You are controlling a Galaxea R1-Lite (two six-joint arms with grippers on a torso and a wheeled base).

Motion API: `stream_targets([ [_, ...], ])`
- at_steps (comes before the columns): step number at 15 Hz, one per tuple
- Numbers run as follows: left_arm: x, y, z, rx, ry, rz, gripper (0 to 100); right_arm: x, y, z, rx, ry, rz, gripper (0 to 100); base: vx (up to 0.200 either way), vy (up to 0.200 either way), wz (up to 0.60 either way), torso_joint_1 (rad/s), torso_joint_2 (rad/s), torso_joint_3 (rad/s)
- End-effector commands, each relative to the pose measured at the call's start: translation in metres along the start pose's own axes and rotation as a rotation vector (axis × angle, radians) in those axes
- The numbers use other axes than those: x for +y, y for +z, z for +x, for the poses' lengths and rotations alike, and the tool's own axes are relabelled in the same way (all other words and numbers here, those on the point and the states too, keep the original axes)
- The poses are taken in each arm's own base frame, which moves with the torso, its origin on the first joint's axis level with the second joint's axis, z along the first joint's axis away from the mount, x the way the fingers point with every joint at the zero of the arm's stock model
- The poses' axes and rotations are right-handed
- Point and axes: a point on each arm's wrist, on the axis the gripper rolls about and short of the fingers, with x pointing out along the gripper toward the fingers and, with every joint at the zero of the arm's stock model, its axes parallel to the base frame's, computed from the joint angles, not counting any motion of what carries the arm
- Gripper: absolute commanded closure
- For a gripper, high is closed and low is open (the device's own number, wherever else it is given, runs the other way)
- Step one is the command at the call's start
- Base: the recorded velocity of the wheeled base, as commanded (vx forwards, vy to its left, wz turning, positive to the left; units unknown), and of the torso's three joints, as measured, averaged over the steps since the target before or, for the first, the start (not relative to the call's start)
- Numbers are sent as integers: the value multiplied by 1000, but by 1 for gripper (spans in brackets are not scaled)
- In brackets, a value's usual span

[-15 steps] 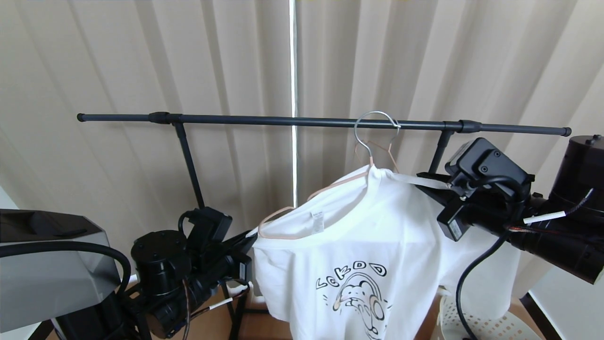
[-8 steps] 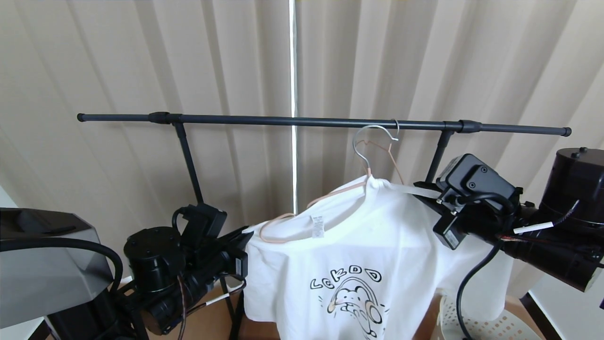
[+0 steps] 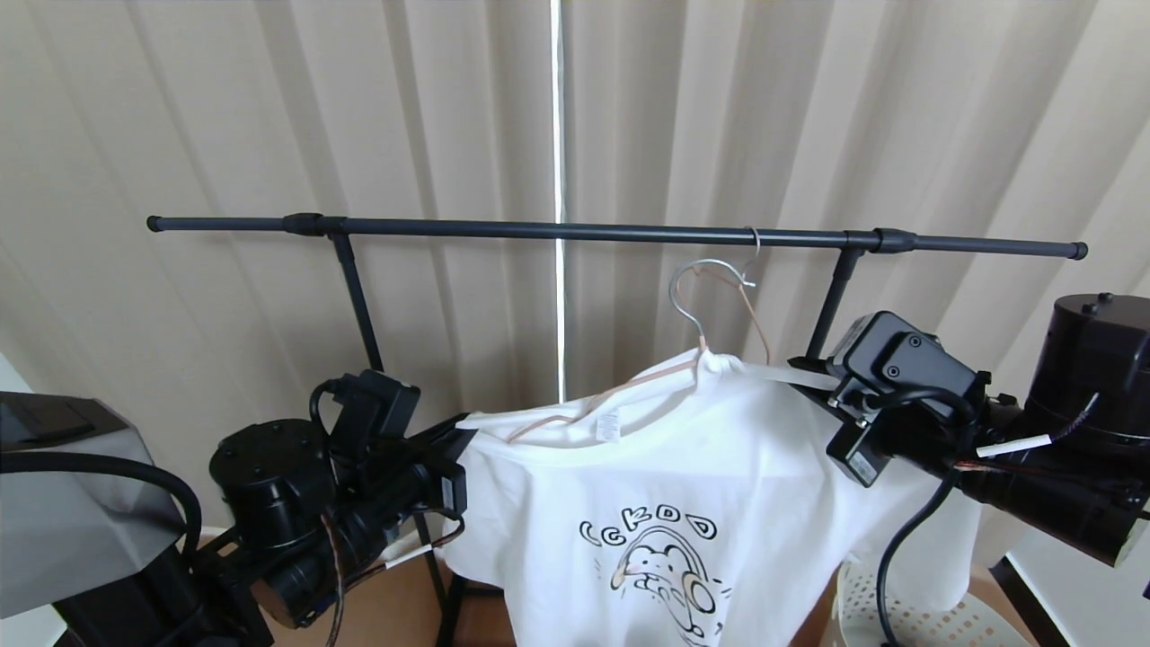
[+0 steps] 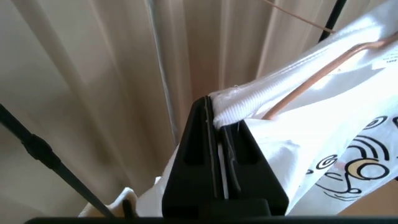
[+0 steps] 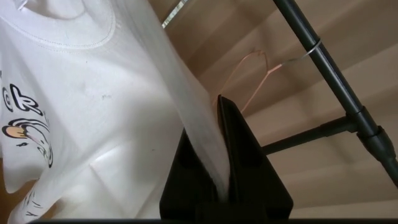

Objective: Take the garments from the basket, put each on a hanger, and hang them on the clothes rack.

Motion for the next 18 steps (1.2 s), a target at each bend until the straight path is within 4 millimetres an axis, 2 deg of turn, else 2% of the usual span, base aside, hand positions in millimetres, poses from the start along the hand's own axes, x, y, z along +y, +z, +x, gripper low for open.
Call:
stream_targets([
  [1,-1,11,-1,-46,-3,2,100,4,4,-1,-16,19,-2,100,0,0,0,0,0,0],
  [3,-1,18,-2,-43,-1,3,100,10,7,0,-25,40,-8,100,0,0,0,0,0,0],
  [6,1,45,-11,-12,3,63,100,16,10,12,1,30,42,100,0,0,0,0,0,0],
  [8,2,55,-14,-6,12,92,100,16,9,9,0,34,49,100,0,0,0,0,0,0],
  [9,4,71,-16,12,26,95,100,22,11,3,-11,54,43,100,0,0,0,0,0,0],
  [11,5,86,-19,24,32,97,100,27,9,0,-6,70,29,100,0,0,0,0,0,0],
  [15,14,88,-14,65,95,97,100,22,15,-9,-45,56,30,100,0,0,0,0,0,0],
  [18,13,87,-15,73,89,113,100,24,18,-10,-56,62,27,100,0,0,0,0,0,0],
])
